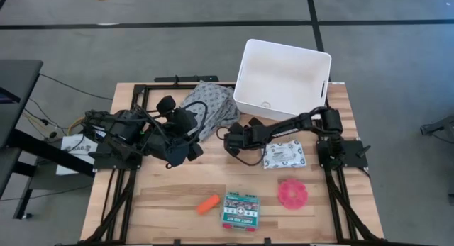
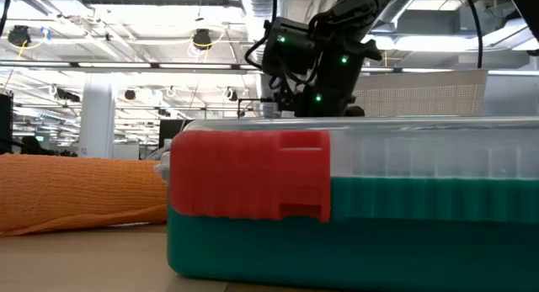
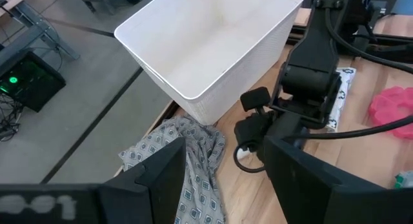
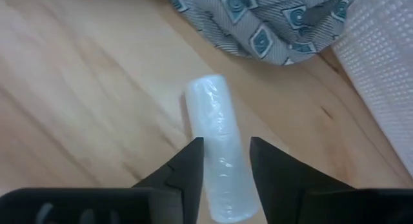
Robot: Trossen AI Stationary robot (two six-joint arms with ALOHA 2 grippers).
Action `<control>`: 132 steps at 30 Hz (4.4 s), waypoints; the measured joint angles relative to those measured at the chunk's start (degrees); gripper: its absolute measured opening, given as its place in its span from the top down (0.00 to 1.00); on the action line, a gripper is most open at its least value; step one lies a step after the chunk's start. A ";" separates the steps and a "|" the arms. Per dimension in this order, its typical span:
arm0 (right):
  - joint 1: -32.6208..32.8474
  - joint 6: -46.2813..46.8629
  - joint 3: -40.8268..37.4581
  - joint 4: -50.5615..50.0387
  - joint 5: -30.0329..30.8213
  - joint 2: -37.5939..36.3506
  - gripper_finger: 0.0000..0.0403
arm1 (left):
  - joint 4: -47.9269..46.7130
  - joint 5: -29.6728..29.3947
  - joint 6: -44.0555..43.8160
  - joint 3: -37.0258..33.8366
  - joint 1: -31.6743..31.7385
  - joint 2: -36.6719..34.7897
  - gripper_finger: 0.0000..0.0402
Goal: Pick & place medical supplies in basket/bin
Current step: Put the white gauze in the white bin, then put the orange bandage in the white bin
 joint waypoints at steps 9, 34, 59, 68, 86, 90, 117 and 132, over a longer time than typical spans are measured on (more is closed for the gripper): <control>-1.62 5.44 0.00 0.56 -5.48 0.04 0.50 | 0.00 0.02 -0.03 0.00 -0.02 0.00 0.50; -0.64 5.08 -0.56 8.46 -1.58 6.69 0.67 | 0.00 2.62 -0.32 0.02 -0.02 0.61 0.50; 14.65 -19.97 -1.05 11.02 10.95 -28.75 0.90 | 0.01 2.84 -1.04 0.02 -0.02 0.68 0.50; 8.10 -30.54 -0.94 -0.02 23.99 -47.94 0.86 | 0.00 3.97 -0.42 0.02 0.01 0.68 0.50; -18.36 -17.77 -0.96 -28.28 13.12 -47.21 0.82 | 0.01 4.54 1.18 0.02 0.17 0.68 0.50; -21.77 -22.28 -0.96 -28.14 10.49 -41.85 0.75 | 0.00 4.55 1.18 0.02 0.17 0.68 0.50; -20.73 -24.24 9.92 -31.31 16.57 -34.35 0.59 | 0.02 7.06 1.84 0.02 0.17 0.70 0.50; 4.10 -14.26 16.26 -34.77 7.81 -45.65 0.62 | 0.02 31.58 -0.47 -0.11 -1.92 11.33 0.50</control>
